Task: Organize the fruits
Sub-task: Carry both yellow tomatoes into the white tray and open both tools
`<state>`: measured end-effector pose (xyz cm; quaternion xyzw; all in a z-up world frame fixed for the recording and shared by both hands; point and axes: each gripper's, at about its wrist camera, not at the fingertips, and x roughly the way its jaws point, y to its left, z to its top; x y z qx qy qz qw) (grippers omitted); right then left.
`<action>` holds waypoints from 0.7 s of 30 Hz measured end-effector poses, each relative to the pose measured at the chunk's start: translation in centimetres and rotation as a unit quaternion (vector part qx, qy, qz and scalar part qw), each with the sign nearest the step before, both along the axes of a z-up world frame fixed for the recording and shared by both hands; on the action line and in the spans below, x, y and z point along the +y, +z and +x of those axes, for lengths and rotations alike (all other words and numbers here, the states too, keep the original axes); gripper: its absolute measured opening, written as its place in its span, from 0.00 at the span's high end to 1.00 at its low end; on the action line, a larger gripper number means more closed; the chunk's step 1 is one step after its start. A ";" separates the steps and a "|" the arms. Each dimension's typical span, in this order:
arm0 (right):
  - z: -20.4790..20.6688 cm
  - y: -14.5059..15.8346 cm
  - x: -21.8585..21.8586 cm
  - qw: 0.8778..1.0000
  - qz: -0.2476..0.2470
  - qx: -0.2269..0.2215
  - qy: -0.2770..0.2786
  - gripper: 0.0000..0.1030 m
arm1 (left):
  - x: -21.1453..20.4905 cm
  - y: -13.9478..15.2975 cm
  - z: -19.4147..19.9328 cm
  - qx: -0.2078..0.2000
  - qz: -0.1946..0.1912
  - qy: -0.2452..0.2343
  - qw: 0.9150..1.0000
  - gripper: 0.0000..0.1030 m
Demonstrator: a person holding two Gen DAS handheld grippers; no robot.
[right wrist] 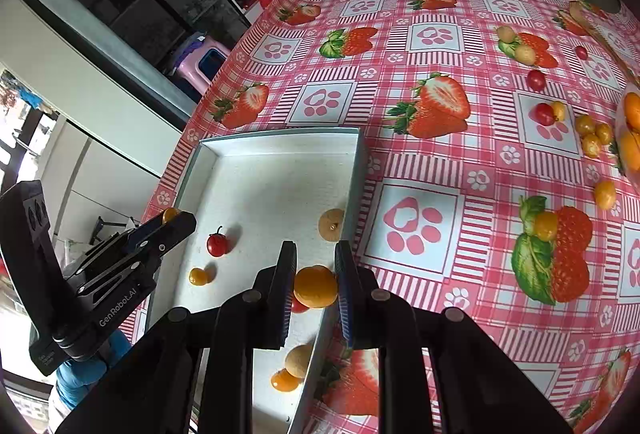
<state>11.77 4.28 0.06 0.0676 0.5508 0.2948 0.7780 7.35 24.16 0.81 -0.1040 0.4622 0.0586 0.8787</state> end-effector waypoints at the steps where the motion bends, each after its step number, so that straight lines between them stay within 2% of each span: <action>1: 0.6 -0.4 0.7 1.000 -0.001 0.003 0.002 0.79 | 0.7 -0.5 0.4 0.007 -0.006 0.009 1.000 0.76; 9: 3.6 -3.1 4.8 1.000 -0.022 0.014 0.016 0.79 | 2.6 -3.4 2.3 0.043 -0.013 0.035 0.998 0.76; 21: 4.8 -5.0 7.6 0.998 -0.063 0.007 0.031 0.78 | 3.0 -4.3 2.7 0.060 -0.005 0.046 0.997 0.76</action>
